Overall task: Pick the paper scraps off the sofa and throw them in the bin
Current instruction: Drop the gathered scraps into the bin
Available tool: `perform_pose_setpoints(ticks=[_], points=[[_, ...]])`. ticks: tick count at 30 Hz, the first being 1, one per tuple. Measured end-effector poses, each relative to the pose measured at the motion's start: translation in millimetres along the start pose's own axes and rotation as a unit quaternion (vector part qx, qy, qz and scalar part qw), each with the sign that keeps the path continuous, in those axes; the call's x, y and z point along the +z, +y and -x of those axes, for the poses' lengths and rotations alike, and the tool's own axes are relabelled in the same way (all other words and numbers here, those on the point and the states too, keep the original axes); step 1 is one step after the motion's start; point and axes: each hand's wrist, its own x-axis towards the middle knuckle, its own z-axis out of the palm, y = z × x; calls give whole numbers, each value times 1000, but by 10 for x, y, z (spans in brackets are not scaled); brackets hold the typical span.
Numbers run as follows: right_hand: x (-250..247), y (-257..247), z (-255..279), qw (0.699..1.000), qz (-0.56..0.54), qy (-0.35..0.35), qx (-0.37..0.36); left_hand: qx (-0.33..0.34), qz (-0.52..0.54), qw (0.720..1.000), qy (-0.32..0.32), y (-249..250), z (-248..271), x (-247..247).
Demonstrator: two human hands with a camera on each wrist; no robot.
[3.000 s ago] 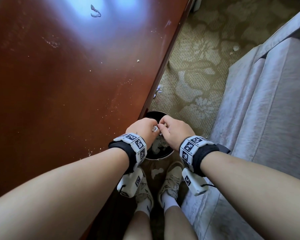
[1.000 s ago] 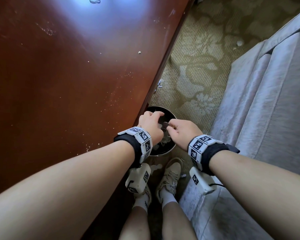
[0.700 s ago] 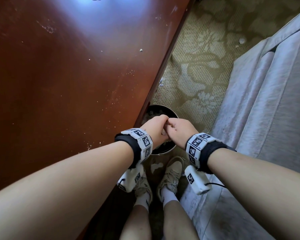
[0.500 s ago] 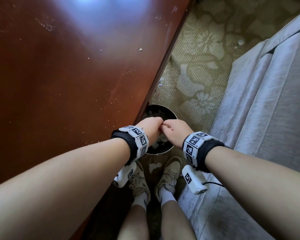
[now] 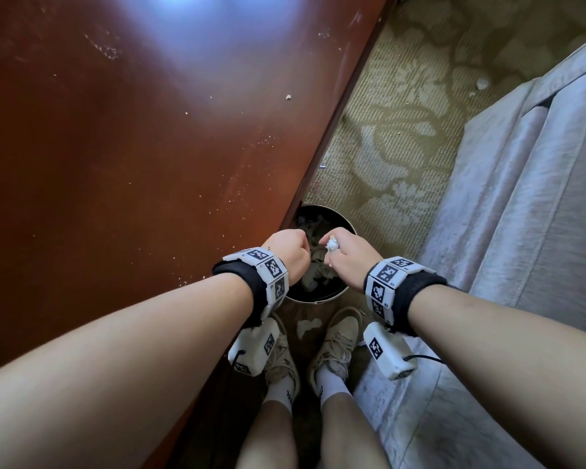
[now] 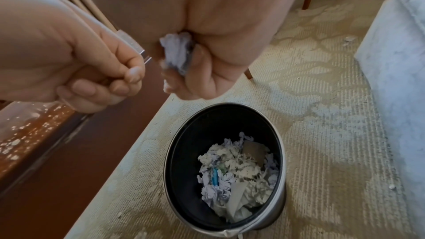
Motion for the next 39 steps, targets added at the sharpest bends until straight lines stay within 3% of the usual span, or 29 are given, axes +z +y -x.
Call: perform_pose_setpoints(ticks=[8,13,18,23,27,32,36,39], points=[[-30,-1,-26,999,17,33,-38,-7,12,1000,-18,9,-93,-45],[-1,19,4,998,27,20,-52,13,25,999,34,-33,-103,-5],[28,47,-13,998,43,0,-53,7,-55,998,40,21,-188,65],[18,69,-40,994,-101,32,-2,-21,-48,997,54,36,-219,110],[48,69,-99,978,-196,58,36,28,-39,998,38,37,-173,115],[41,29,-68,994,-96,52,1,69,-86,994,6,82,-142,151],[64,67,-92,970,-240,-5,26,47,-109,993,19,64,-191,111],[32,112,-123,978,-204,31,31,48,-112,992,27,63,-179,80]])
